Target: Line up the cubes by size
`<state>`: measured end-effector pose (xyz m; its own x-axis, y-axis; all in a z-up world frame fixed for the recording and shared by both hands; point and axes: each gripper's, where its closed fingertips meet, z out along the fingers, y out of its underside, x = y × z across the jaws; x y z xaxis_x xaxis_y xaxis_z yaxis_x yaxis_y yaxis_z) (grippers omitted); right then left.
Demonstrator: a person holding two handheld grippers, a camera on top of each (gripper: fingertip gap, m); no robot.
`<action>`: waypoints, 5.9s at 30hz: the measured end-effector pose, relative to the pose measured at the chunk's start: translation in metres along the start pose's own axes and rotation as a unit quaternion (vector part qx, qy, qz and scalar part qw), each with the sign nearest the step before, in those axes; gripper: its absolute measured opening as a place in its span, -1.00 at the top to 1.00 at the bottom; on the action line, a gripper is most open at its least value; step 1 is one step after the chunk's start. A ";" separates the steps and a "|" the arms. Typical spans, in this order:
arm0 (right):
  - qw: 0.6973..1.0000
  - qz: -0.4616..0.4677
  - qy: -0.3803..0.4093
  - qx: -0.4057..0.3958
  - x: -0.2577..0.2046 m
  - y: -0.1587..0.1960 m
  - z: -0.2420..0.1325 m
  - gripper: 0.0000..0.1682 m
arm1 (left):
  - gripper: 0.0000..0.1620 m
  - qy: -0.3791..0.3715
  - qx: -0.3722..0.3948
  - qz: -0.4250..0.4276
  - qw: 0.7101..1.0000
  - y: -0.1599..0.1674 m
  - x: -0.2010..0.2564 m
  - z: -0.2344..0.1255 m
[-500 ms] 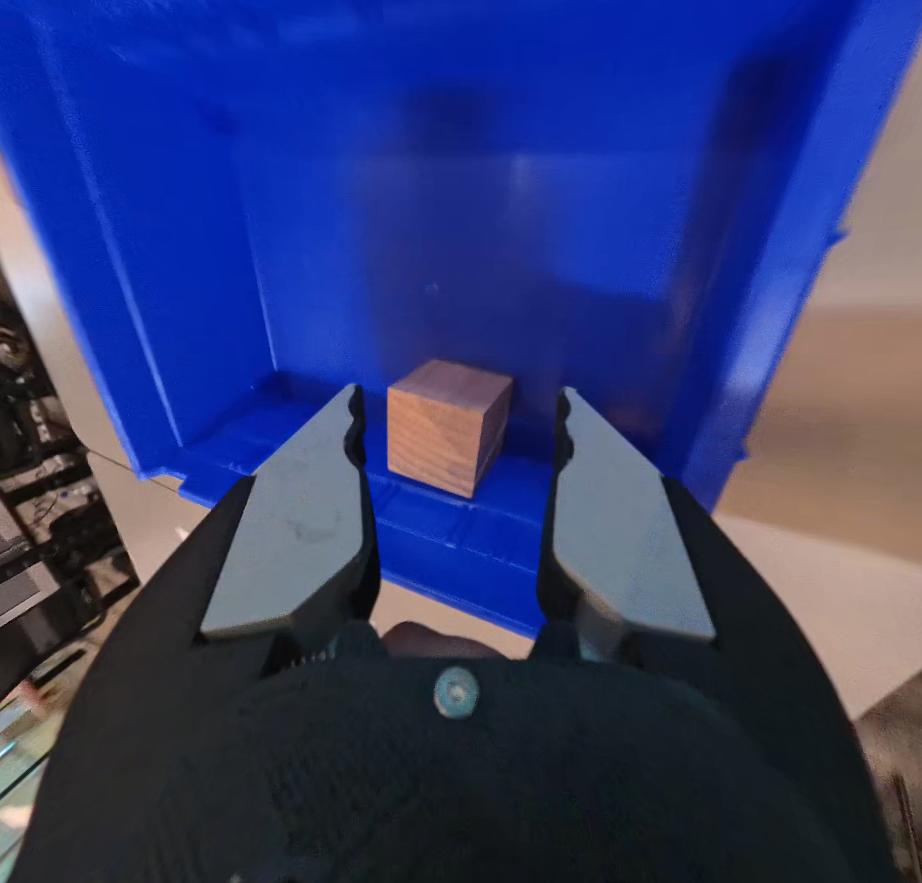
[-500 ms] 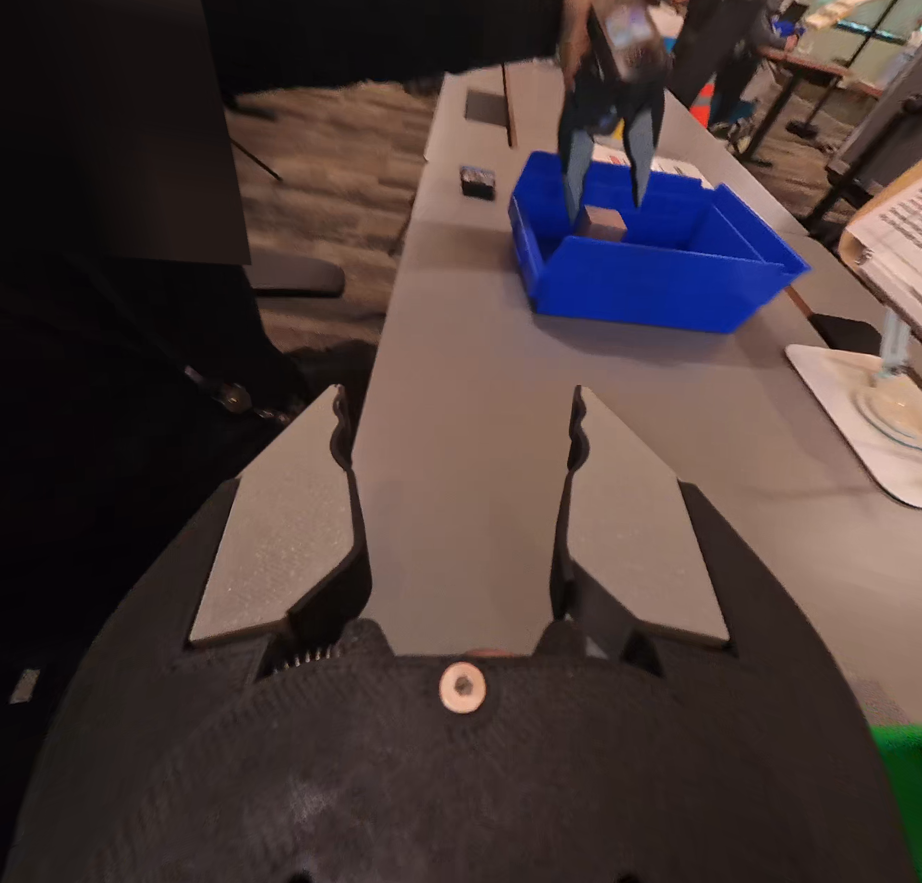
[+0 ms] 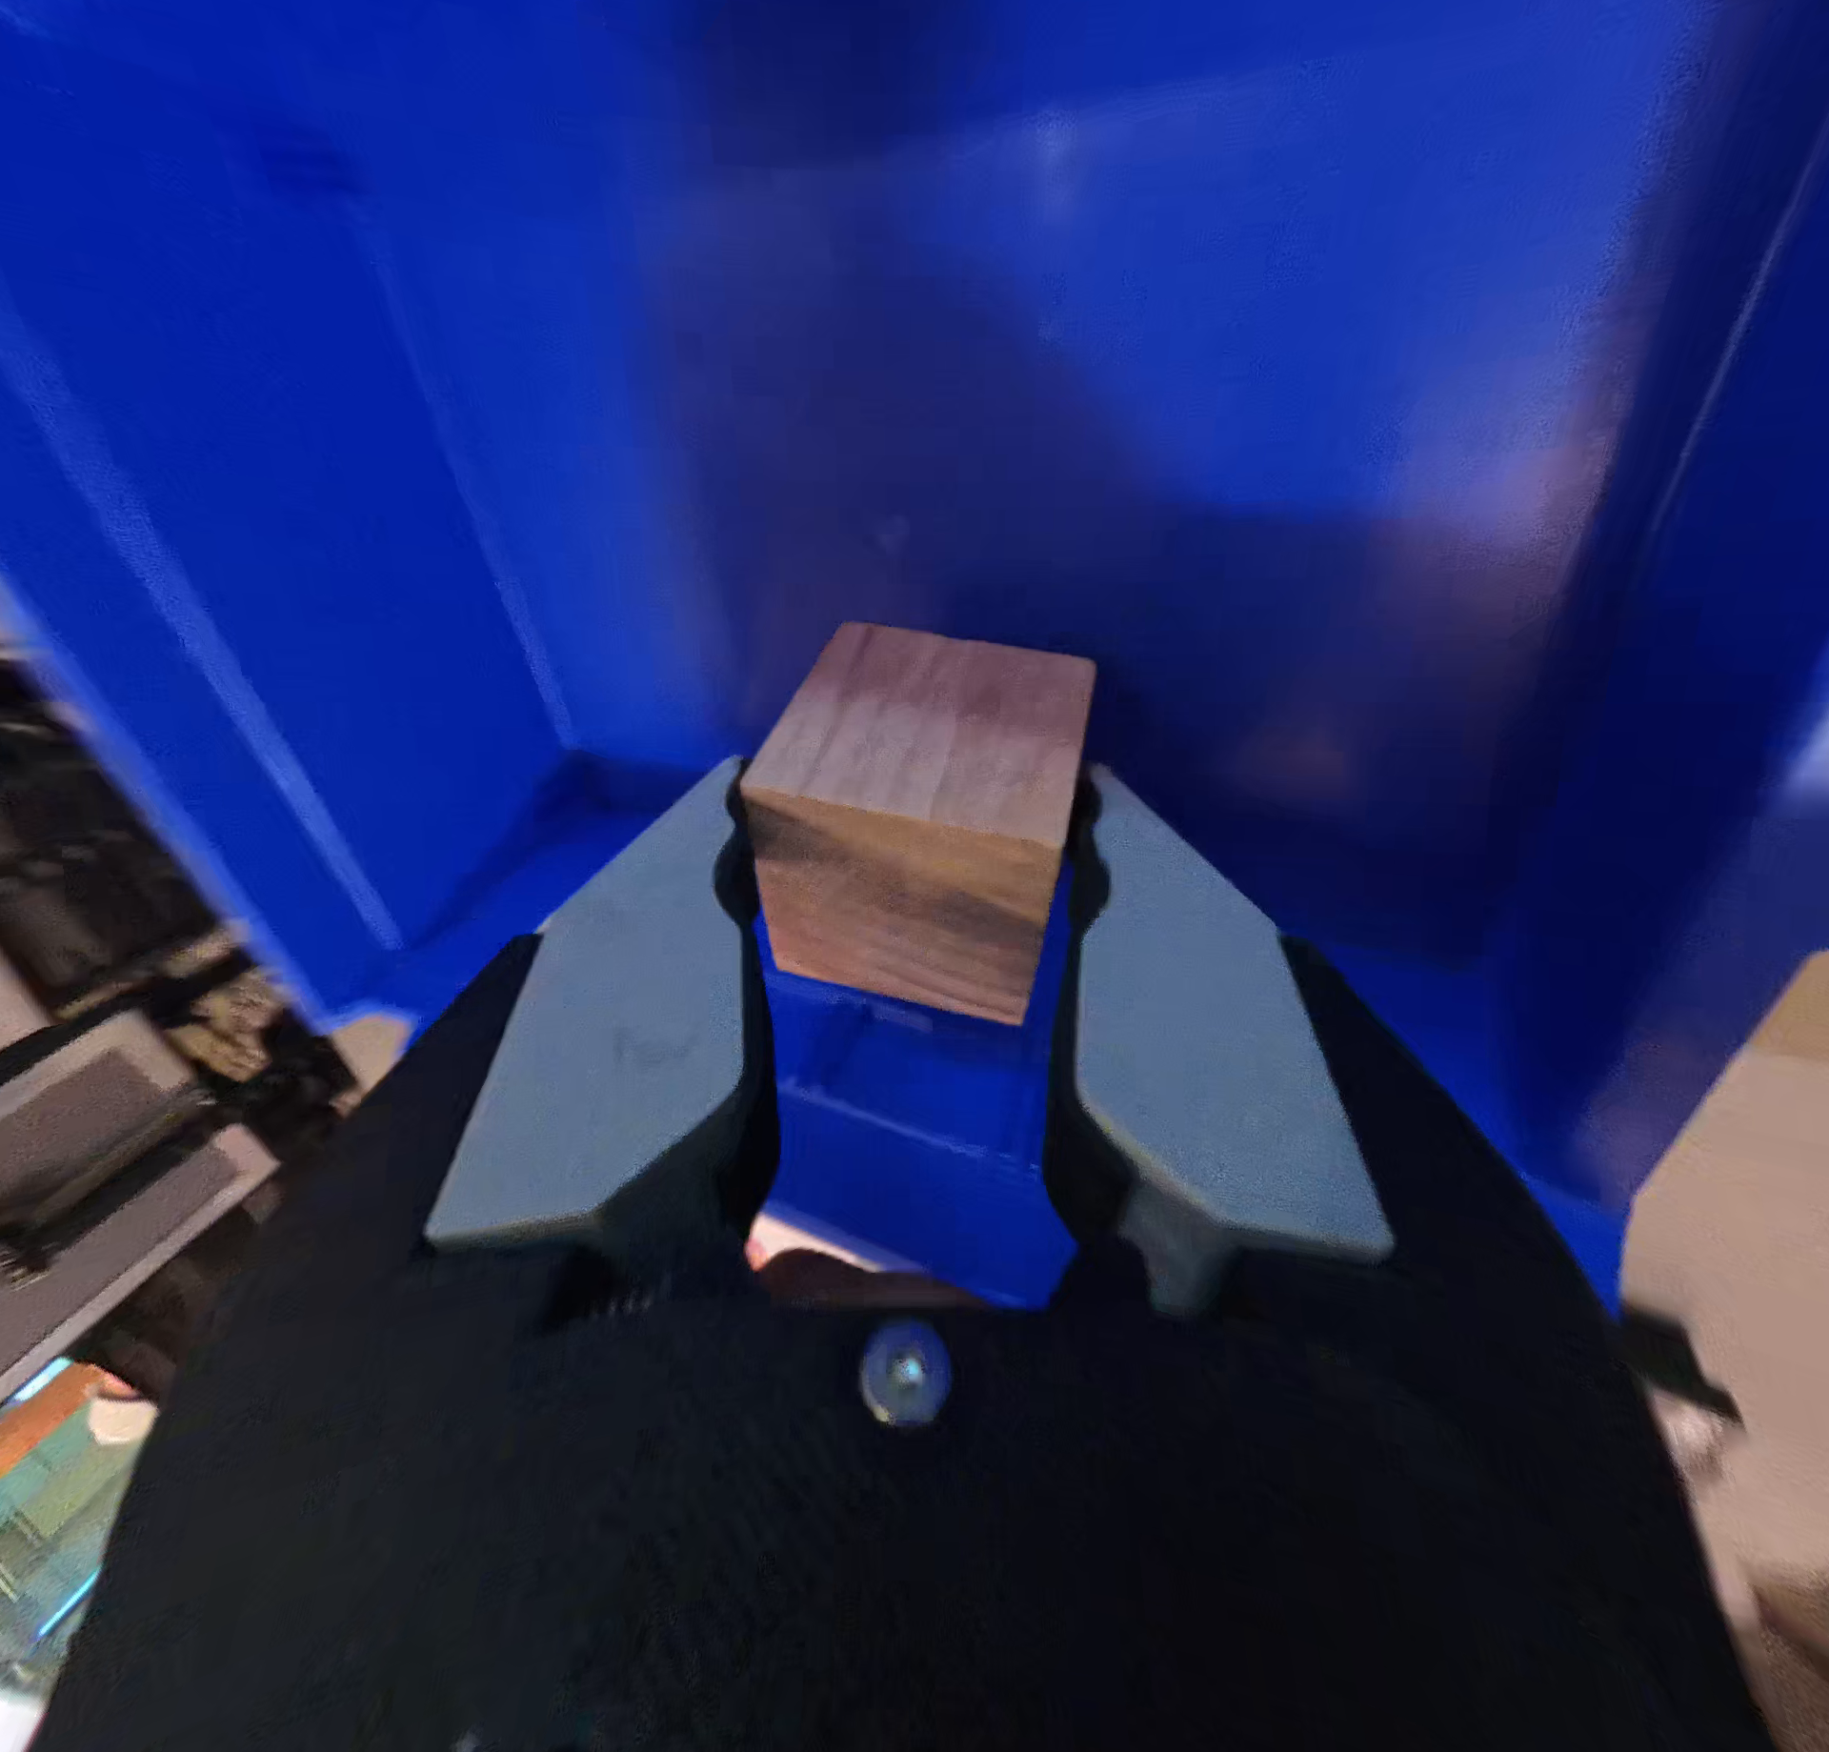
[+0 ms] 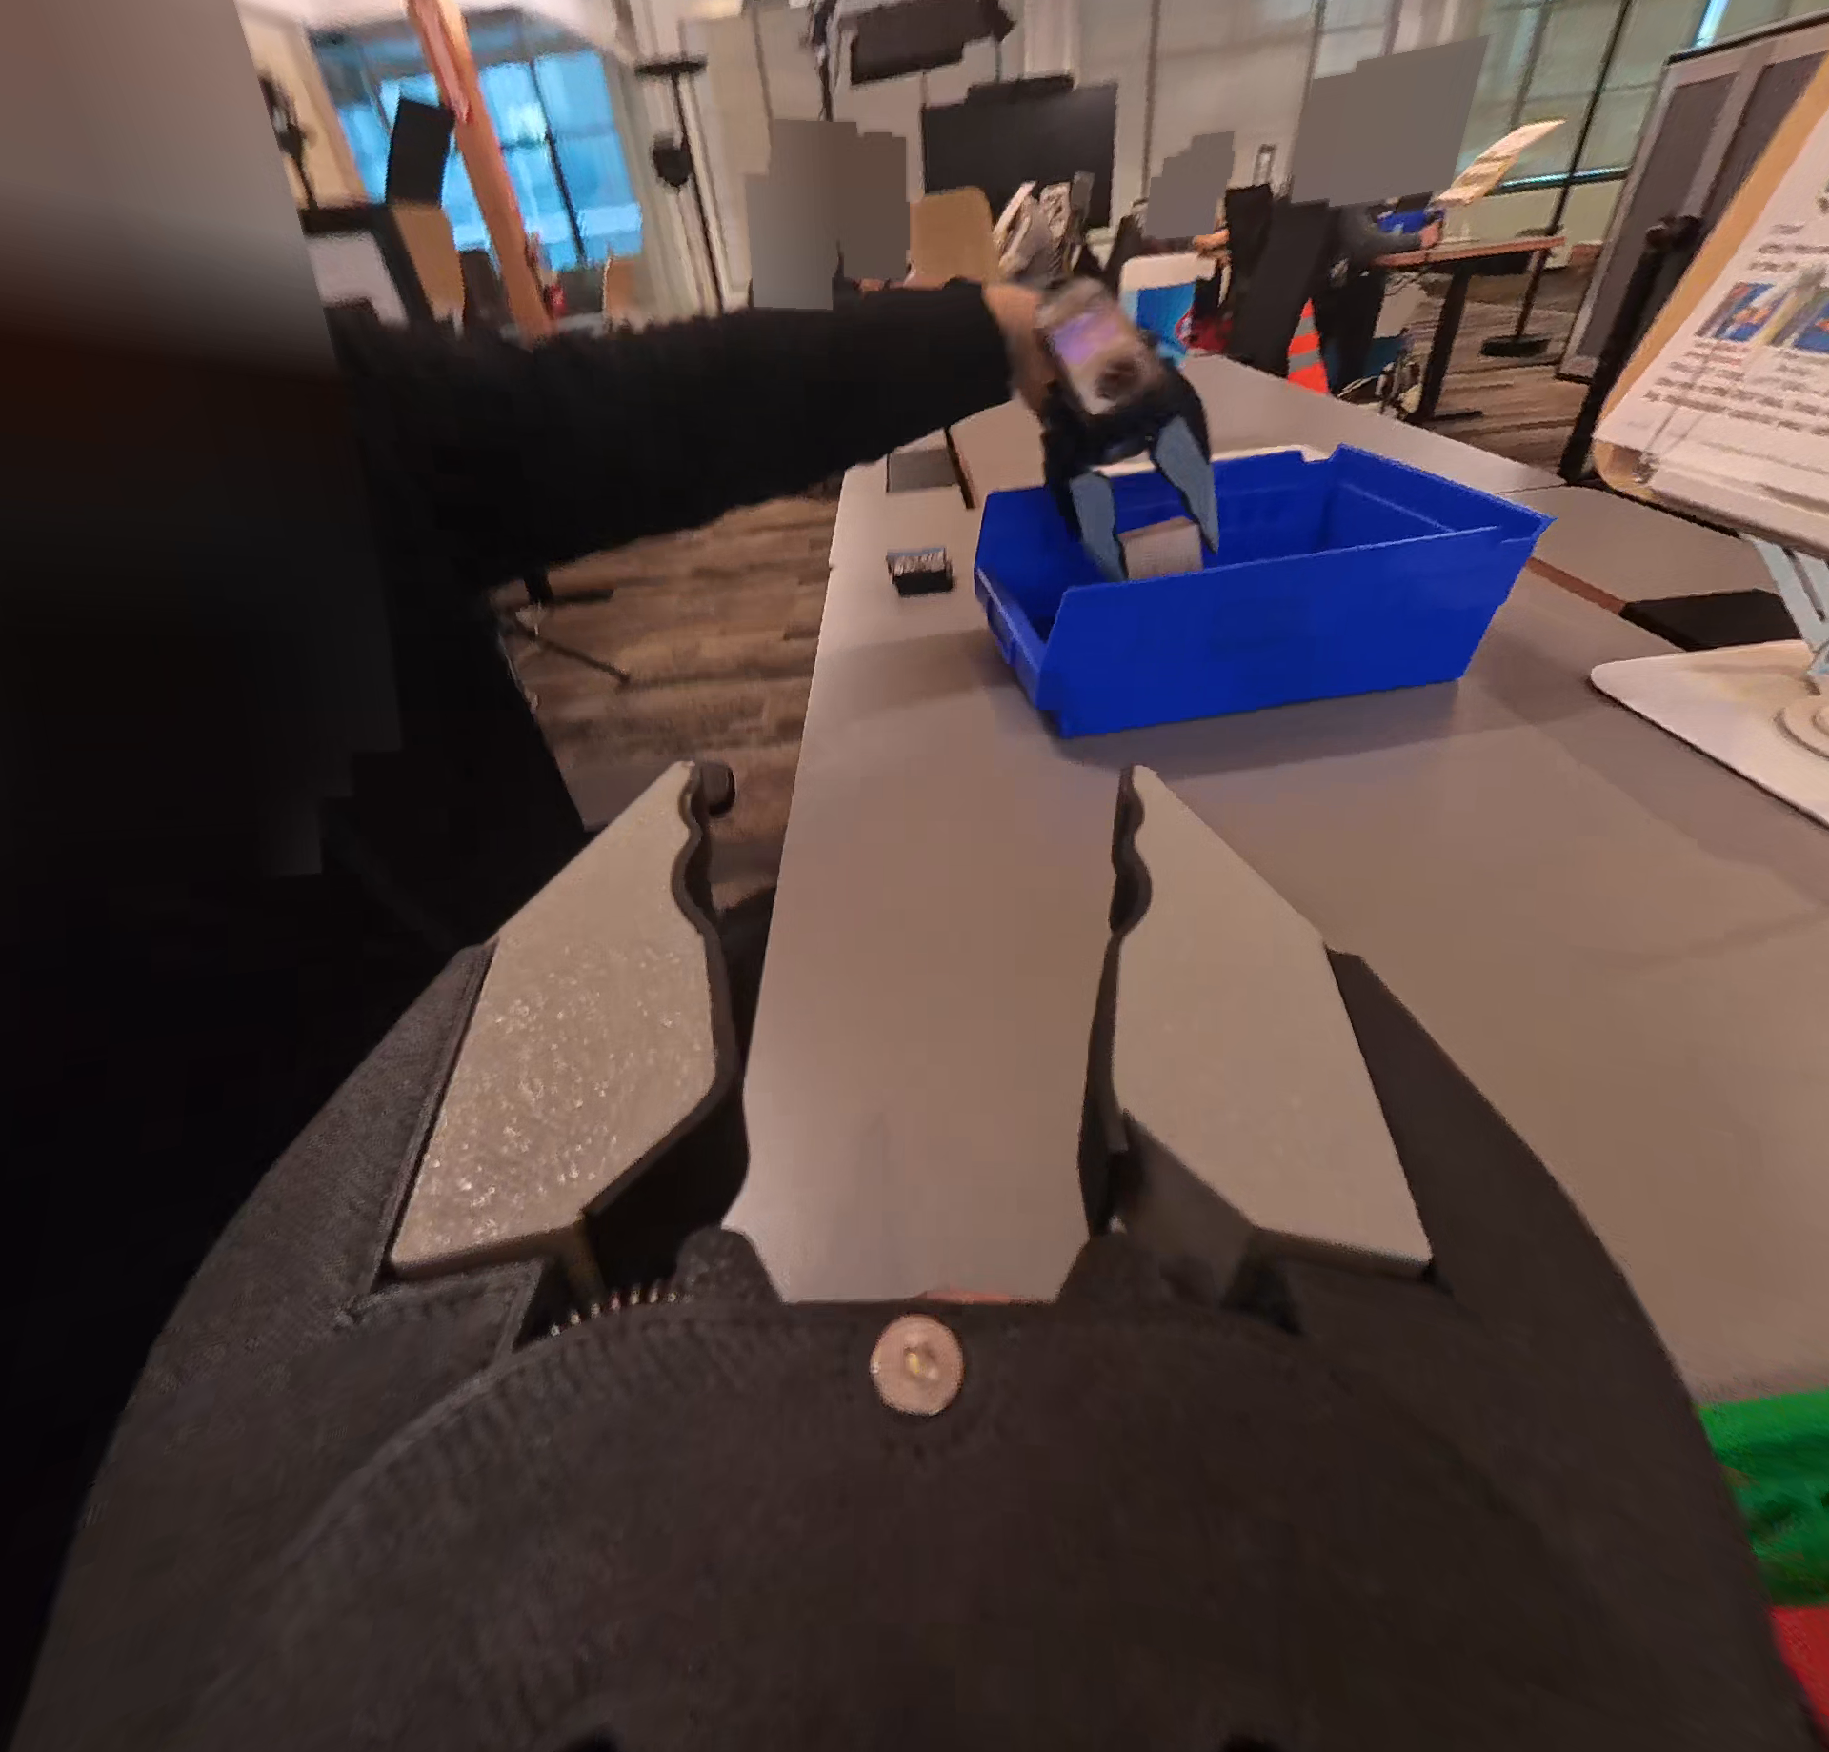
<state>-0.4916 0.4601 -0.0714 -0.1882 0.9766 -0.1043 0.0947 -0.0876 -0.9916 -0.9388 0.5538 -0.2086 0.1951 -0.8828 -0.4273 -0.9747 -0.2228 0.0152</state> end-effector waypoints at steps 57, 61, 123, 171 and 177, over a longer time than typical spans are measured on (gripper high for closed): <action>0.689 -0.123 0.099 -0.708 0.184 0.147 -0.225 0.30 | 0.78 -0.223 0.478 -0.228 0.819 -0.199 0.131 -0.125; 0.675 -0.125 0.074 -0.723 0.191 0.158 -0.225 0.30 | 0.77 -0.219 0.468 -0.231 0.824 -0.198 0.133 -0.117; 0.815 0.079 0.548 -0.172 0.092 0.110 -0.088 0.00 | 0.98 -0.351 0.252 -0.514 0.741 -0.103 0.047 -0.079; 0.912 0.092 0.362 -0.169 0.083 0.068 0.432 0.72 | 0.99 -0.472 0.502 -0.389 0.612 -0.086 0.062 -0.392; 0.928 0.098 0.359 -0.029 0.051 0.015 0.367 0.58 | 0.99 -0.471 0.515 -0.381 0.607 -0.103 0.059 -0.396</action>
<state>-0.8582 0.4361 -0.1192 0.5354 0.8242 -0.1842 0.1148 -0.2871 -0.9510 -0.7842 0.3603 0.1225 0.9557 0.0498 -0.2899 -0.2861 0.3870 -0.8766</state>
